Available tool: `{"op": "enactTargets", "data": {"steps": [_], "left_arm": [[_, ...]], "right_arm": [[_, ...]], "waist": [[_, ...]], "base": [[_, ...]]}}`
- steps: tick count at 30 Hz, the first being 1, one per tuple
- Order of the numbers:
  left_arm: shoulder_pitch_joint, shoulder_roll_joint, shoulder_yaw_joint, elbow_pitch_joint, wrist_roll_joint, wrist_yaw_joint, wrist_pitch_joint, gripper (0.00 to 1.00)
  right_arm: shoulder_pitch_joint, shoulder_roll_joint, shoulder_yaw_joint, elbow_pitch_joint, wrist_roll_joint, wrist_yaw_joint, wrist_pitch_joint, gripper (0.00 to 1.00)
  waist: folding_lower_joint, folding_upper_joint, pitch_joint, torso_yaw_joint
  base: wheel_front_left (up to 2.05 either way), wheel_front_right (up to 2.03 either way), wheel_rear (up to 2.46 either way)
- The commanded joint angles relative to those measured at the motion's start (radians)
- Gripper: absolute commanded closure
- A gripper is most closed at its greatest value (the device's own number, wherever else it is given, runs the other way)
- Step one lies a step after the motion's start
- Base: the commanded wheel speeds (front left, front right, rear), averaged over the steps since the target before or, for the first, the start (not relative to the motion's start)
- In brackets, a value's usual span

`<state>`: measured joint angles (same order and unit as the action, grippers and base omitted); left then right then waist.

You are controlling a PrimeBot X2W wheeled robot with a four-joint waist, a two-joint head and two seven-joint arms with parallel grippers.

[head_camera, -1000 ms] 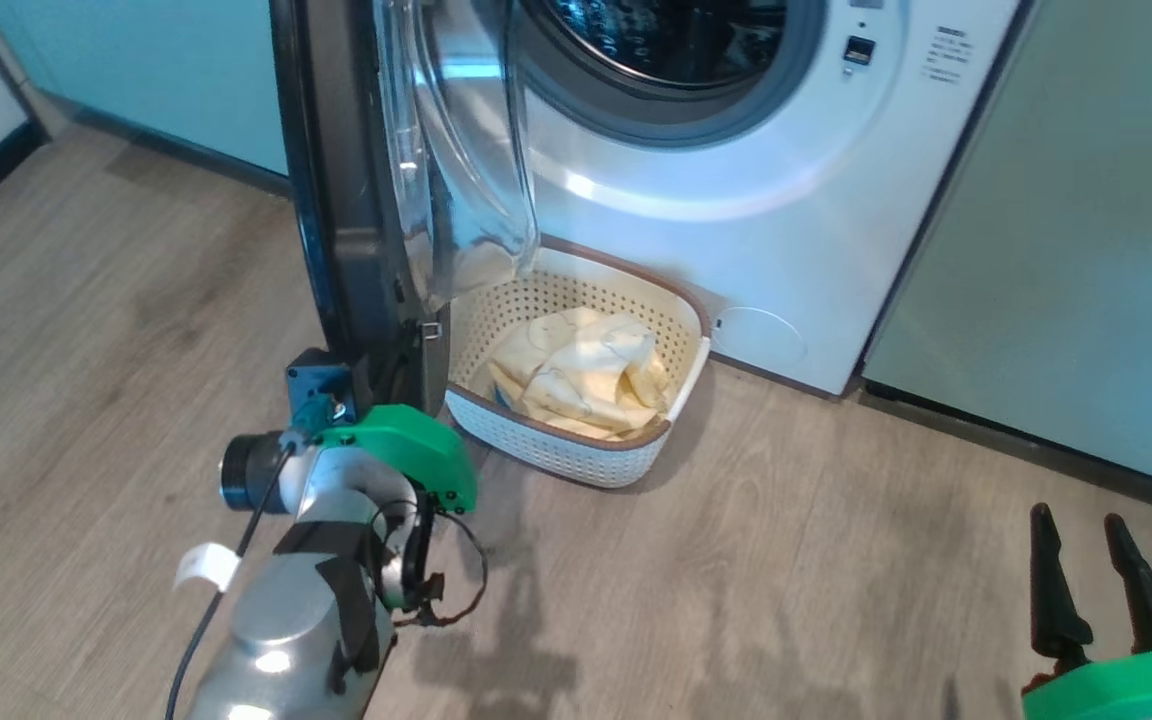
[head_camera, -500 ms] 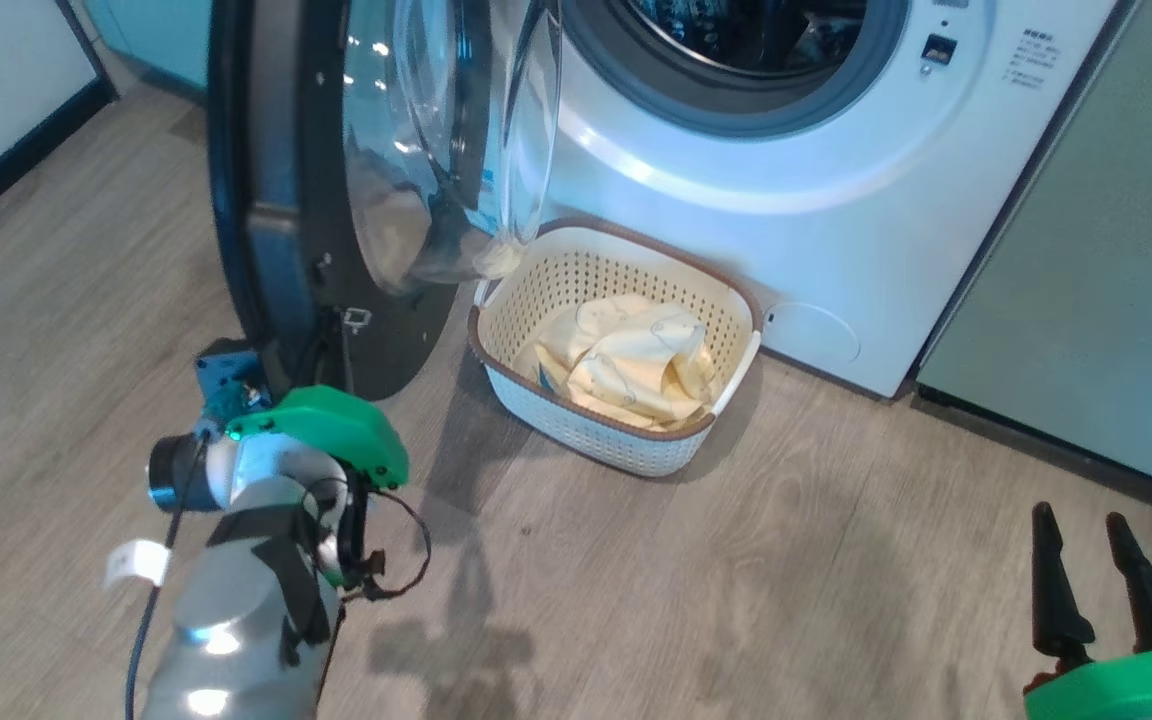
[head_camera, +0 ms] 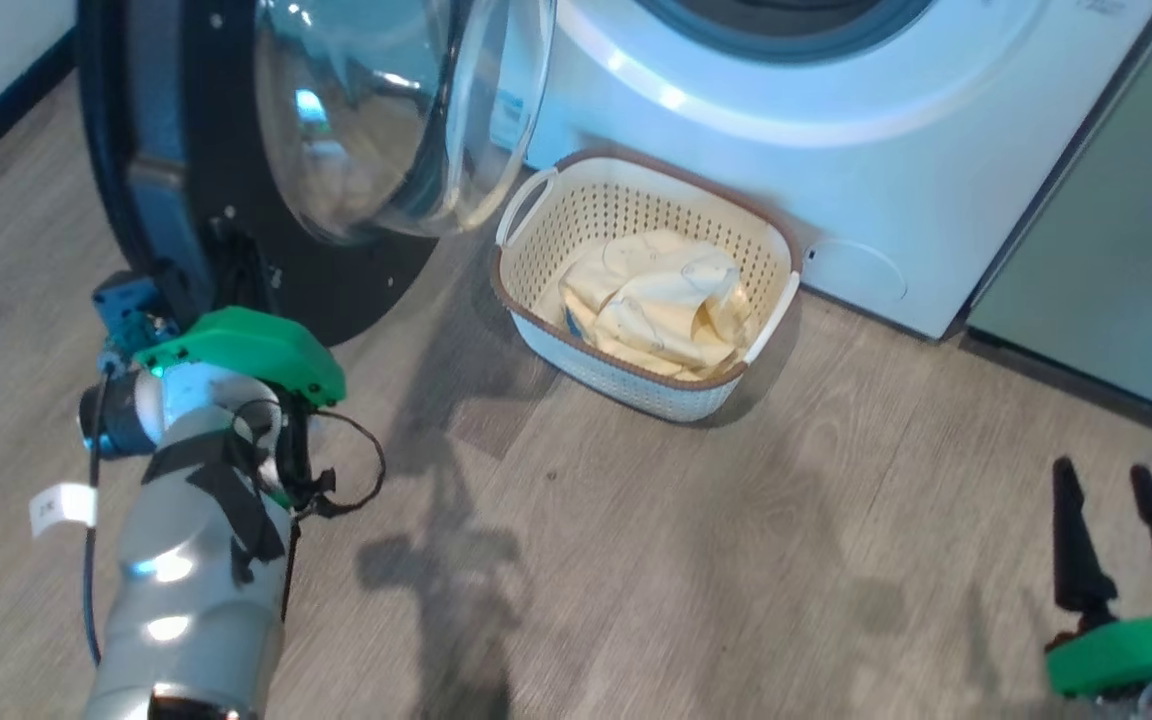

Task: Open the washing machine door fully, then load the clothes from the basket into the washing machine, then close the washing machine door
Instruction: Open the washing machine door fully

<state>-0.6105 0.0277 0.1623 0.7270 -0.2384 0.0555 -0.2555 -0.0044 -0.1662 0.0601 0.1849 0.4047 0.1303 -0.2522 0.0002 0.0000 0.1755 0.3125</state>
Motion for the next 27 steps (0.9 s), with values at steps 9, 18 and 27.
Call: {"op": "enactTargets", "data": {"steps": [9, 18, 27], "left_arm": [[-0.100, 0.064, 0.146, 0.002, 0.018, -0.005, -0.006, 1.00], [-0.137, 0.091, 0.272, -0.002, 0.030, -0.010, -0.006, 1.00], [-0.184, 0.127, 0.364, 0.020, 0.055, -0.019, -0.006, 1.00]], "right_arm": [[-0.097, -0.059, 0.038, -0.039, 0.005, 0.000, -0.010, 0.00], [-0.134, -0.074, 0.052, -0.039, 0.009, 0.000, -0.010, 0.00], [-0.165, -0.089, 0.067, -0.037, 0.014, 0.000, -0.010, 0.00]], "waist": [[-0.0002, 0.0000, 0.090, 0.001], [-0.0002, 0.0000, 0.147, 0.000], [-0.0002, 0.0000, 0.183, -0.004]], "base": [[0.00, 0.00, 0.00], [0.00, 0.00, 0.00], [0.00, 0.00, 0.00]]}}
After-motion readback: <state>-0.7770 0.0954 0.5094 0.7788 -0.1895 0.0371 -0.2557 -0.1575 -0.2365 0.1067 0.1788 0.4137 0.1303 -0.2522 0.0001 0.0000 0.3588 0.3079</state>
